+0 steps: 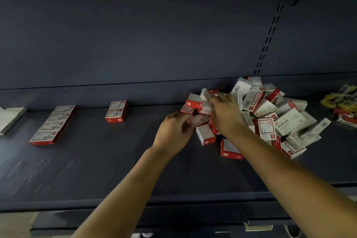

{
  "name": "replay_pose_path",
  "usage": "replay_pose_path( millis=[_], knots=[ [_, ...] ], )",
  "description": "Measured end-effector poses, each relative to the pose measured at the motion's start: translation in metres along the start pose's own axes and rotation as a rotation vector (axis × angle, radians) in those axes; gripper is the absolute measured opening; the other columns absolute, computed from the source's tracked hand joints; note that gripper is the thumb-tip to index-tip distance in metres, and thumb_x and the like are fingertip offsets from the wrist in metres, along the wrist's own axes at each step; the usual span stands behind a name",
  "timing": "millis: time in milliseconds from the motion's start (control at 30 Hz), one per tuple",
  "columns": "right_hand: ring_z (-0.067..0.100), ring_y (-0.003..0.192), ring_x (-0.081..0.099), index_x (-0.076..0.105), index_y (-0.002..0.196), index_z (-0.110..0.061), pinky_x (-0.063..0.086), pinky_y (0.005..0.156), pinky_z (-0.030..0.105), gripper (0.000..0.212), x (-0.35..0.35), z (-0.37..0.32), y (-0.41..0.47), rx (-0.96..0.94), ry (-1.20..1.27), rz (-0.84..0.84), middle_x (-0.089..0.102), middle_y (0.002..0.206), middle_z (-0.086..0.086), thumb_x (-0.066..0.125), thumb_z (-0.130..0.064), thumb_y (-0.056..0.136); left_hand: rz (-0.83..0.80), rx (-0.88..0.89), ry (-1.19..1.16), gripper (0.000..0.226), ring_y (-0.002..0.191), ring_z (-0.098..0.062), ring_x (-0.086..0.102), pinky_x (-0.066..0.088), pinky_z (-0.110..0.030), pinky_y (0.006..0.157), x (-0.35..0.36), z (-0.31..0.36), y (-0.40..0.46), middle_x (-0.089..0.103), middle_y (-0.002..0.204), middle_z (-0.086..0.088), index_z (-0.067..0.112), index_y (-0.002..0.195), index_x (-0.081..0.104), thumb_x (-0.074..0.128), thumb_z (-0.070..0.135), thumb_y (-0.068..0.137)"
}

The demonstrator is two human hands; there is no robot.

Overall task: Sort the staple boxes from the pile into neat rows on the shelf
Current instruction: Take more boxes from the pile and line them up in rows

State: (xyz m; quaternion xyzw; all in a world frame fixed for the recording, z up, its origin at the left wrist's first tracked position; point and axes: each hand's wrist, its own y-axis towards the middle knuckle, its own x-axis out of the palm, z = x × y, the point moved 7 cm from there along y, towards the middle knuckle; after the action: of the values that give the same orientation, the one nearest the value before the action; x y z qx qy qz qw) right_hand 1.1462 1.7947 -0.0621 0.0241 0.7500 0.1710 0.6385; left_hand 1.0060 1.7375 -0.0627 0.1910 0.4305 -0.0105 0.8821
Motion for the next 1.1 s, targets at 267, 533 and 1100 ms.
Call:
replay_pose_path(
  millis=[267,533,1100],
  knots=[
    [0.031,0.087,0.058,0.065,0.098,-0.005,0.048,0.074,0.040,0.039,-0.035,-0.029,-0.058,-0.210,0.329,0.404,0.060,0.096,0.011,0.082,-0.005,0.063,0.024,-0.564,-0.826,0.020,0.072,-0.017,0.067,0.054,-0.034,0.075,-0.004,-0.009,-0.018,0.068,0.076,-0.004,0.014,0.086,0.062,0.049,0.025,0.097],
    [0.025,0.103,0.053,0.058,0.098,-0.014,0.049,0.083,0.041,0.036,-0.030,-0.053,-0.089,-0.322,0.489,0.440,0.050,0.113,0.005,0.073,-0.004,0.067,0.004,-0.576,-1.139,0.008,0.087,-0.026,0.069,0.057,-0.036,0.081,-0.012,-0.012,-0.036,0.071,0.088,-0.013,0.003,0.090,0.068,0.061,0.001,0.085],
    [0.021,0.089,0.068,0.058,0.119,-0.016,0.054,0.081,0.033,0.034,0.009,-0.080,-0.089,0.253,1.581,-0.287,0.072,0.098,0.003,0.062,-0.010,0.085,0.091,-0.484,-1.244,0.016,0.088,-0.022,0.069,0.056,-0.028,0.076,-0.041,-0.042,-0.061,0.072,0.090,-0.011,0.002,0.095,0.068,0.060,-0.004,0.083]
  ],
)
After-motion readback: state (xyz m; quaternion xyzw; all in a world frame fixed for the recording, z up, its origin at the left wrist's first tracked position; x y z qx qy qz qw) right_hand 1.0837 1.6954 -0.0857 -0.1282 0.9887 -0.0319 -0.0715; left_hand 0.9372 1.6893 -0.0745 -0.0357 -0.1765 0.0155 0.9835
